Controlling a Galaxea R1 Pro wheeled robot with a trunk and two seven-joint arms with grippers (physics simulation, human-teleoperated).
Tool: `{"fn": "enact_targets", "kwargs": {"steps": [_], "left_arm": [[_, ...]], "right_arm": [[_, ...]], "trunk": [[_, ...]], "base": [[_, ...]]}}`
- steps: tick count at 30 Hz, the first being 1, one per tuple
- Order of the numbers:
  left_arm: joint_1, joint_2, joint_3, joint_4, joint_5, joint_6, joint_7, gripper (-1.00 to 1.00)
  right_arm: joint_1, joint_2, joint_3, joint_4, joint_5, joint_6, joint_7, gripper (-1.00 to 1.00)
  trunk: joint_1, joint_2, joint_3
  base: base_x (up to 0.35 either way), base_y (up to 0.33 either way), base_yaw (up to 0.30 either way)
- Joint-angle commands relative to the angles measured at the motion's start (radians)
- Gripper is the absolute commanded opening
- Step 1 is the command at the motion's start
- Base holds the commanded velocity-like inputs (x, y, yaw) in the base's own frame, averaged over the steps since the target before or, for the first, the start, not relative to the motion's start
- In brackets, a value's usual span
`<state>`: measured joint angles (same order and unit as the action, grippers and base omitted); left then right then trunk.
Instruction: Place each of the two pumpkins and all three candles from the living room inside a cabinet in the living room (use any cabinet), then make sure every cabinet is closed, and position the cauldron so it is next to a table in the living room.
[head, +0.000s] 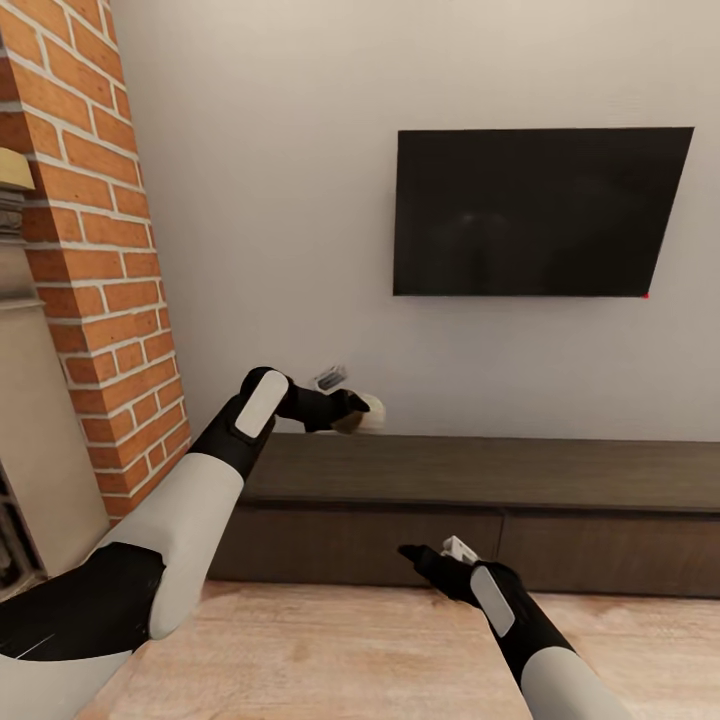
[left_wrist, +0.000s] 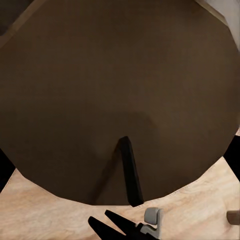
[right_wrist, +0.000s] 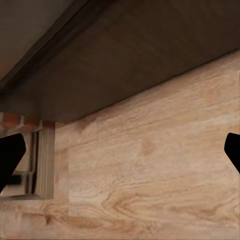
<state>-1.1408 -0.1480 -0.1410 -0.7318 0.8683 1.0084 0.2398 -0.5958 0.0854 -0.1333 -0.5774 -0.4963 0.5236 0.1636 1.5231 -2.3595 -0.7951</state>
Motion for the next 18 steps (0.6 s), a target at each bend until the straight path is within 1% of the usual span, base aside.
{"fn": "enact_targets", "kwargs": {"steps": [1,5,6,7,8,10,11,13,18], "left_arm": [[-0.001,0.0,-0.002,-0.001,0.013,0.001,0.01,-1.0],[-0.001,0.0,-0.002,-0.001,0.015,0.001,0.01,-1.0],[-0.001,-0.001,-0.003,-0.001,0.015,0.001,0.01,-1.0],[-0.006,-0.004,-0.009,-0.007,0.02,0.007,0.004,-1.0],[-0.01,-0.004,-0.014,-0.012,0.012,0.014,0.002,-1.0],[-0.01,-0.004,-0.025,-0.023,0.028,0.023,0.001,-1.0],[-0.01,-0.004,-0.027,-0.023,0.022,0.029,0.0,-1.0],[-0.01,0.002,-0.028,-0.019,0.016,0.03,-0.002,-1.0],[-0.01,0.03,-0.041,-0.009,0.013,0.018,-0.01,-1.0]], "right_arm": [[0.0,0.001,-0.008,-0.001,-0.001,0.007,0.015,1.0],[0.0,-0.001,-0.009,0.016,-0.004,0.007,0.04,1.0],[0.001,-0.001,-0.009,0.029,-0.013,0.007,0.049,1.0],[-0.005,0.002,-0.014,0.035,-0.015,0.007,0.054,1.0],[-0.011,0.002,-0.014,0.04,-0.015,0.007,0.059,1.0],[-0.011,0.002,-0.014,0.048,-0.015,0.006,0.059,1.0],[-0.011,0.002,-0.014,0.047,-0.015,0.006,0.059,1.0],[-0.009,0.002,-0.012,0.051,-0.014,0.006,0.061,1.0],[-0.006,0.001,0.01,0.079,0.008,0.001,0.066,1.0]], "trunk": [[0.0,0.0,-0.001],[0.0,0.0,-0.001],[0.0,0.0,-0.001],[0.0,-0.001,-0.001],[0.0,-0.001,-0.001],[0.0,-0.001,-0.001],[0.0,-0.001,-0.001],[0.0,-0.001,-0.001],[0.0,-0.001,-0.001]], "base": [[0.244,0.159,0.0],[0.272,0.181,0.0],[0.285,0.192,0.0],[0.0,0.0,0.0],[0.0,0.0,0.0],[0.0,0.0,0.0],[0.0,0.0,0.0],[0.0,0.0,0.0],[0.0,0.0,0.0]]}}
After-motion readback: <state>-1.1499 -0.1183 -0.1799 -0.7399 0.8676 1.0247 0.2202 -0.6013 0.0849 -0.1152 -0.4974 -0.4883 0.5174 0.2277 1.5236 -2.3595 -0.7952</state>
